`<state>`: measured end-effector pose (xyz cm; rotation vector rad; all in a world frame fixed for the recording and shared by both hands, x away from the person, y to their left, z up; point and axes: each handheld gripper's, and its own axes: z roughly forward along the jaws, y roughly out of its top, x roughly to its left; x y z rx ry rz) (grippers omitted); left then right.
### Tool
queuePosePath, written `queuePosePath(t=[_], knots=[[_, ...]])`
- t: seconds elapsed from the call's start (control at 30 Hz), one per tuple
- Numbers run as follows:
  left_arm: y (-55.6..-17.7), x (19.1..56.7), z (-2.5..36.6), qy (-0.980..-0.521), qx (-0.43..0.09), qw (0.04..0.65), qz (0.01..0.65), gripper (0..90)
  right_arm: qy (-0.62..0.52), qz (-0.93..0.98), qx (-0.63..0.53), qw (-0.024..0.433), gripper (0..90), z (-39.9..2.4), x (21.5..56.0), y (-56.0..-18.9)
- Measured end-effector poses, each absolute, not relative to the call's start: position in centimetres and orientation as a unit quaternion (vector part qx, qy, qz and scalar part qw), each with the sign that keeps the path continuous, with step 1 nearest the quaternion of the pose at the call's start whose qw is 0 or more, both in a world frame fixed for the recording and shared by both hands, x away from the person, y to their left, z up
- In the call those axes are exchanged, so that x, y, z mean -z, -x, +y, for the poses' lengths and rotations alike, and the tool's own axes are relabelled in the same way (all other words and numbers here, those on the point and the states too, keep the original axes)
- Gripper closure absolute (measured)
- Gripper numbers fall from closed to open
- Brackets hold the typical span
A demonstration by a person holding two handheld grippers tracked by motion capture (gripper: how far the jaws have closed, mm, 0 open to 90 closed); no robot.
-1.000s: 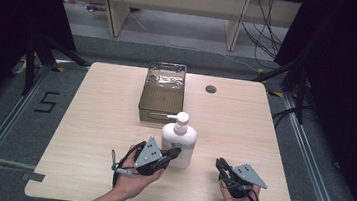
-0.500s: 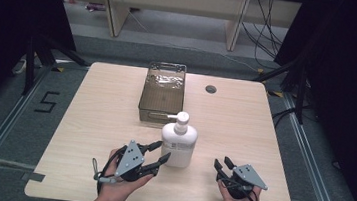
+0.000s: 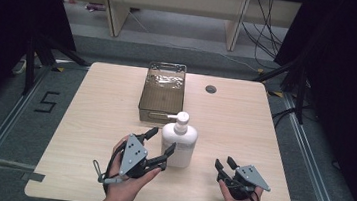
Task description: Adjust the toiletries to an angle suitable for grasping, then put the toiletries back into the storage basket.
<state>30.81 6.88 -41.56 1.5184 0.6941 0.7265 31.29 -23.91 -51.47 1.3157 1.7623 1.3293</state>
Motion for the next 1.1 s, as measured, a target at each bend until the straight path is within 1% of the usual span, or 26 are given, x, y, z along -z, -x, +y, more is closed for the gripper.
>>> queuePosePath(t=[0.07, 0.13, 0.17, 0.3, 0.33, 0.47, 0.5, 0.53, 0.57, 0.6, 0.7, 0.73, 0.83, 0.87, 0.9, 0.93, 0.97, 1.07, 1.1], knots=[[-31.1, 41.3, 6.5, -0.66, -0.316, 0.613, 0.298, 31.8, -0.493, 0.658, -0.493, 0.284, 51.3, -23.9, 51.5, -31.3], [-31.4, 41.2, 6.2, -0.664, -0.314, 0.609, 0.299, 31.8, -0.492, 0.662, -0.496, 0.272, 50.1, -23.7, 51.5, -31.4], [-31.6, 41.1, 6.1, -0.667, -0.314, 0.606, 0.299, 31.8, -0.492, 0.664, -0.486, 0.284, 50.1, -23.8, 51.5, -31.3], [-31.7, 41.0, 5.6, -0.672, -0.311, 0.598, 0.306, 31.5, -0.493, 0.665, -0.49, 0.273, 49.8, -23.6, 51.5, -31.3], [-31.9, 40.9, 5.6, -0.672, -0.314, 0.6, 0.3, 31.4, -0.49, 0.667, -0.486, 0.282, 49.7, -23.7, 51.5, -31.3], [-31.9, 40.9, 5.2, -0.671, -0.313, 0.595, 0.312, 31.3, -0.489, 0.671, -0.484, 0.276, 49.6, -23.5, 51.5, -31.3], [-32.0, 40.9, 5.0, -0.671, -0.311, 0.593, 0.318, 31.2, -0.485, 0.674, -0.481, 0.283, 49.5, -23.6, 51.5, -31.4], [-32.0, 40.9, 4.9, -0.669, -0.312, 0.592, 0.324, 31.2, -0.488, 0.673, -0.485, 0.272, 49.3, -23.5, 51.5, -31.4], [-32.1, 40.9, 4.7, -0.67, -0.313, 0.589, 0.327, 31.3, -0.494, 0.671, -0.478, 0.277, 49.1, -23.6, 51.4, -31.3], [-32.1, 40.9, 4.5, -0.668, -0.313, 0.589, 0.33, 31.3, -0.494, 0.669, -0.487, 0.267, 48.9, -23.5, 51.5, -31.4], [-32.1, 40.8, 3.9, -0.666, -0.319, 0.588, 0.332, 31.5, -0.49, 0.671, -0.485, 0.273, 48.6, -23.7, 51.5, -31.6], [-32.1, 40.8, 3.8, -0.666, -0.32, 0.587, 0.332, 31.7, -0.49, 0.672, -0.488, 0.265, 48.6, -23.7, 51.5, -31.6], [-32.4, 40.4, 3.3, -0.662, -0.325, 0.587, 0.336, 32.1, -0.487, 0.675, -0.485, 0.267, 48.5, -23.7, 51.5, -31.6], [-32.5, 40.2, 3.2, -0.661, -0.33, 0.586, 0.334, 32.3, -0.486, 0.677, -0.481, 0.273, 48.5, -23.8, 51.5, -31.7], [-32.4, 40.1, 3.0, -0.658, -0.327, 0.583, 0.346, 32.5, -0.488, 0.676, -0.48, 0.273, 48.5, -23.7, 51.5, -31.7], [-32.5, 40.0, 2.9, -0.656, -0.328, 0.583, 0.349, 32.8, -0.498, 0.669, -0.488, 0.259, 48.5, -23.5, 51.5, -31.5], [-32.7, 39.8, 2.9, -0.654, -0.336, 0.581, 0.349, 33.1, -0.491, 0.673, -0.486, 0.263, 48.5, -23.6, 51.6, -31.7], [-32.8, 39.6, 2.6, -0.65, -0.332, 0.583, 0.356, 34.3, -0.489, 0.676, -0.482, 0.267, 48.5, -23.5, 51.5, -31.6], [-32.9, 39.3, 2.5, -0.649, -0.343, 0.581, 0.352, 35.3, -0.486, 0.68, -0.475, 0.273, 48.5, -23.5, 51.5, -31.7]])
